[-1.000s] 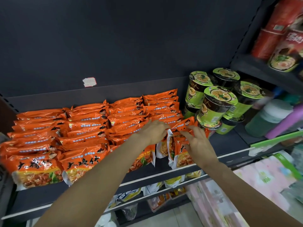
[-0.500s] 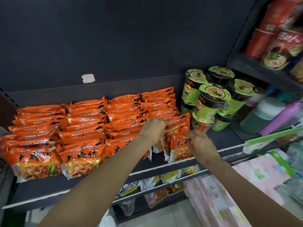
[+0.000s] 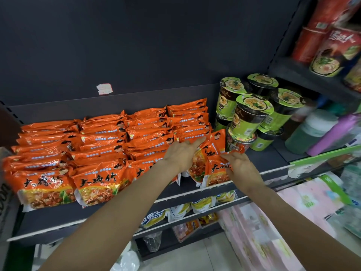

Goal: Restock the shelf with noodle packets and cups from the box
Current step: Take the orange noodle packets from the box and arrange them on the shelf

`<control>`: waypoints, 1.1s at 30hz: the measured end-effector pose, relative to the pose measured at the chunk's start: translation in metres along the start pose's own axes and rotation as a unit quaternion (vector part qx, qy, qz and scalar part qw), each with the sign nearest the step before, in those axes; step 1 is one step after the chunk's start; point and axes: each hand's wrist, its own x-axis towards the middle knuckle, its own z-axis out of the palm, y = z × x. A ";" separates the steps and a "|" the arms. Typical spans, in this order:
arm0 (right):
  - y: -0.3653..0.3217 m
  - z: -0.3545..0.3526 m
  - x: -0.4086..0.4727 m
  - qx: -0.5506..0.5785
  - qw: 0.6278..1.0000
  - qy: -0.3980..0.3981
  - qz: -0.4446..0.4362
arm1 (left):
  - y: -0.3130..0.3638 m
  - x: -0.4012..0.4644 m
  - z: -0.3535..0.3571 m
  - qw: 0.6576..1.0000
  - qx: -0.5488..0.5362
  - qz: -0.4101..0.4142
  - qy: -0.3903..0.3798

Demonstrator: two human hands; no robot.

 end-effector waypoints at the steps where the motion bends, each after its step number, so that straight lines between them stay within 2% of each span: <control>1: 0.000 0.000 0.000 -0.004 1.000 0.001 0.000 | 0.001 -0.001 -0.001 1.000 -0.007 0.012 -0.002; 4: -0.001 -0.003 0.003 -0.013 1.000 0.018 0.007 | 0.004 -0.002 -0.003 0.999 -0.026 0.028 0.000; 7: -0.004 -0.009 0.010 -0.035 0.998 0.047 0.019 | 0.004 -0.003 -0.001 0.999 -0.034 0.000 -0.001; 11: -0.008 -0.013 0.015 -0.010 0.998 0.044 0.039 | 0.000 -0.007 0.005 0.990 -0.129 -0.042 0.040; 14: -0.010 -0.011 0.012 0.014 0.995 0.087 0.038 | -0.001 -0.013 0.011 0.973 -0.201 -0.079 0.085; 16: -0.013 -0.009 0.011 0.033 0.994 0.099 0.033 | 0.000 -0.017 0.015 0.968 -0.232 -0.082 0.057; 19: -0.016 -0.007 0.014 0.064 0.996 0.059 0.029 | -0.002 -0.018 0.012 0.972 -0.220 -0.085 -0.007; 21: -0.016 -0.005 0.016 0.070 0.996 0.043 0.024 | -0.006 -0.017 0.007 0.978 -0.187 -0.096 0.006; 25: -0.011 -0.002 0.015 0.082 0.995 0.057 0.009 | -0.006 -0.017 -0.002 0.975 -0.171 -0.114 0.083; 29: -0.004 0.000 0.010 0.069 0.994 0.071 0.035 | -0.007 -0.005 -0.005 0.980 -0.180 -0.047 0.066; 33: -0.002 -0.003 0.011 0.137 0.988 0.023 0.068 | -0.007 0.001 -0.006 0.982 -0.168 -0.067 0.047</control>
